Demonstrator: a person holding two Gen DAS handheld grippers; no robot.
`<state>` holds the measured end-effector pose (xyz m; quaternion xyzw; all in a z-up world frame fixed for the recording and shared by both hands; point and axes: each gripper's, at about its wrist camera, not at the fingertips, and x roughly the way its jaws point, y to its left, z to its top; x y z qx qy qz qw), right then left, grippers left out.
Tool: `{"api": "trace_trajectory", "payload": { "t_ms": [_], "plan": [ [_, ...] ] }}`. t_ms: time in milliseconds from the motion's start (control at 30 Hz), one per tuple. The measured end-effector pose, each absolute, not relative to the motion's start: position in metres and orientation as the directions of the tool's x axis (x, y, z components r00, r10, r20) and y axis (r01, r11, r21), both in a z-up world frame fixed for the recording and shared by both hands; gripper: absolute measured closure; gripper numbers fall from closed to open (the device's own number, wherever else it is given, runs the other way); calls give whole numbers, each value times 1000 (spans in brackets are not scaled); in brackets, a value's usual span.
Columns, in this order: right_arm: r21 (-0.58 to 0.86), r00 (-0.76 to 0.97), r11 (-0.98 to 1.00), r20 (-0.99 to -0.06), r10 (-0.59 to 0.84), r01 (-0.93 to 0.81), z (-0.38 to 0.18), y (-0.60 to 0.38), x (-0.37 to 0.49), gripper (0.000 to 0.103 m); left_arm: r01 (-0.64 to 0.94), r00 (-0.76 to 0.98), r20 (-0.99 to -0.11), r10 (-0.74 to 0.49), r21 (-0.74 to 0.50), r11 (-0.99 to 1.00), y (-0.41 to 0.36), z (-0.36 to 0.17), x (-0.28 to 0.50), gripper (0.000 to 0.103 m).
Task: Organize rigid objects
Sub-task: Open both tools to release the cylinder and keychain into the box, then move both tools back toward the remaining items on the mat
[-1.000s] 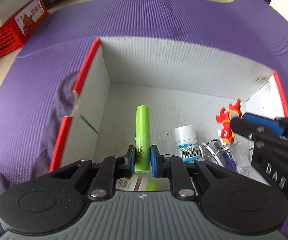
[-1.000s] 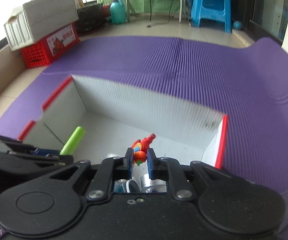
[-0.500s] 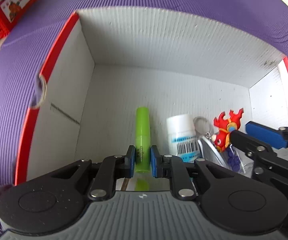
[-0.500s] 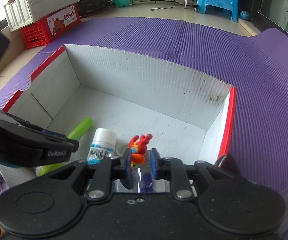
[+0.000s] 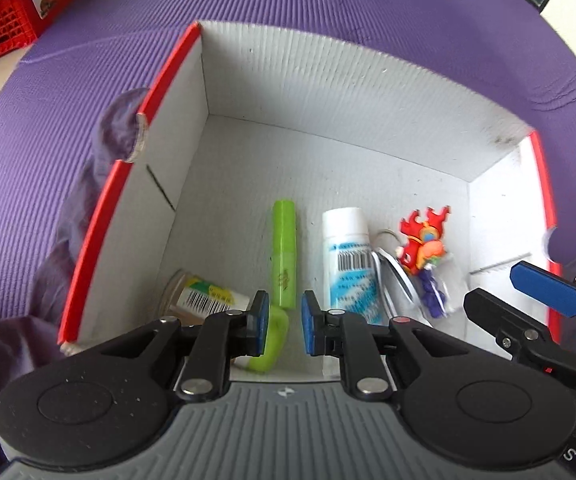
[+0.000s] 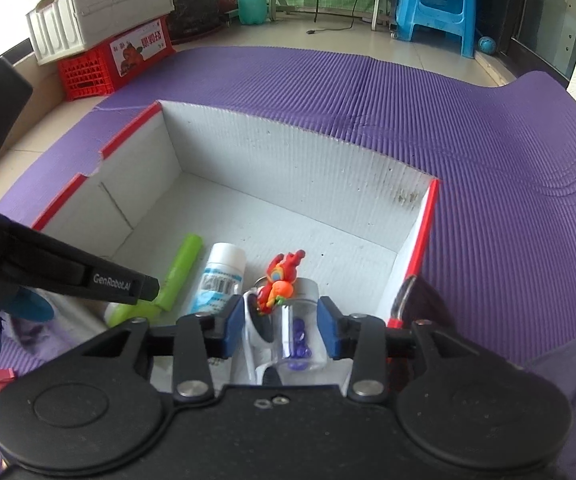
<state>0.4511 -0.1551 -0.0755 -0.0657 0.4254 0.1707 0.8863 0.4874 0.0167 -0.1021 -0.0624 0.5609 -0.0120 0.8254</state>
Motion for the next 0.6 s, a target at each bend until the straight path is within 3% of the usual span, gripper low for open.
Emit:
{"api": "trace_trajectory", "payload": {
  "t_ms": [600],
  "plan": [
    [42,642,923,-706,298,-382,-4,-160,365,39,2,511,-853,-105,-121,993,16,-7,389,87]
  ]
}}
